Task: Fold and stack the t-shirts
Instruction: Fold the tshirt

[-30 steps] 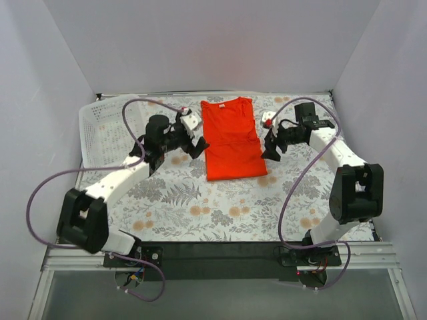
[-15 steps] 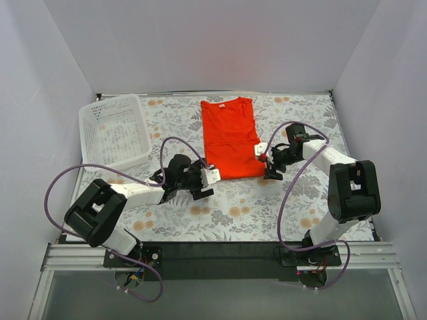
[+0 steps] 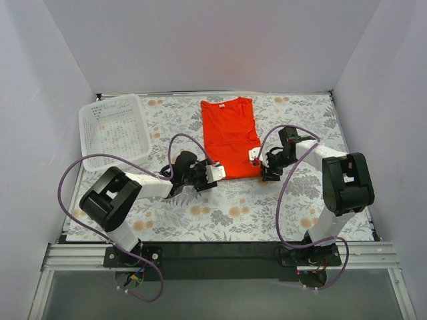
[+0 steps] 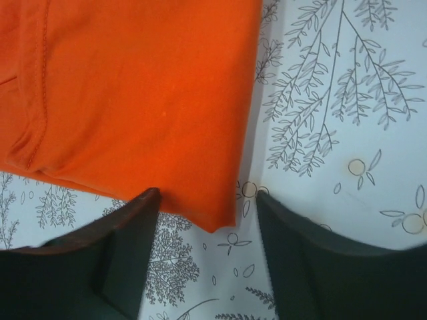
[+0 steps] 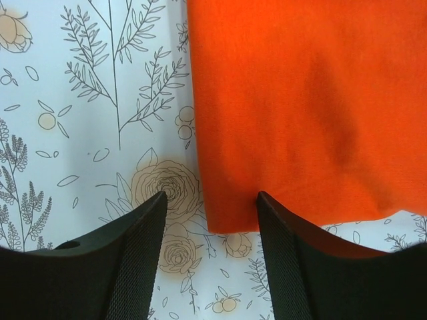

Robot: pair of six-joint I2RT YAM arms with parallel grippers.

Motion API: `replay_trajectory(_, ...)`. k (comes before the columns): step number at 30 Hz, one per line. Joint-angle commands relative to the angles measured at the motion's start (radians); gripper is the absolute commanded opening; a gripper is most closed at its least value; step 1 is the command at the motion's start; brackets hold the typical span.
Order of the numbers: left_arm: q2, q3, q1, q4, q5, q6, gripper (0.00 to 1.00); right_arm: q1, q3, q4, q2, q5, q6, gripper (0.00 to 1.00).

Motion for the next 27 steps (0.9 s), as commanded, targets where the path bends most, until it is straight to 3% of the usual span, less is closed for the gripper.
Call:
replay_trajectory(1,0.03,0.041,0.0,0.008,-0.038,0.014,0.48,0.011,-0.012,0.021,0.02,0.023,0.008,0.52)
replay_trajectory(5,0.059,0.048,-0.002,0.013,-0.067,0.006,0.33,0.011,-0.016,0.046,0.036,0.048,0.035,0.47)
replay_trajectory(7,0.059,0.035,-0.006,0.017,-0.073,0.0,0.26,0.012,-0.025,0.069,0.043,0.058,0.055,0.38)
replay_trajectory(11,0.024,-0.007,-0.028,0.017,-0.07,-0.012,0.0,0.012,-0.058,0.09,0.017,0.064,0.089,0.15)
replay_trajectory(12,0.009,-0.022,-0.034,0.016,-0.067,-0.017,0.0,0.012,-0.067,0.089,0.004,0.063,0.095,0.03)
replay_trajectory(13,-0.032,-0.051,-0.049,0.013,-0.062,-0.017,0.0,0.014,-0.081,0.083,-0.035,0.069,0.1,0.01)
replay_trajectory(16,-0.112,-0.085,-0.101,-0.058,-0.029,-0.026,0.0,0.014,-0.133,0.032,-0.121,0.096,0.092,0.01)
replay_trajectory(20,-0.279,-0.116,-0.209,-0.216,0.016,-0.055,0.0,0.012,-0.202,-0.251,-0.317,0.092,-0.072,0.01)
replay_trajectory(27,-0.516,-0.073,-0.453,-0.501,0.048,-0.317,0.0,0.014,-0.302,-0.455,-0.681,0.034,-0.13,0.01)
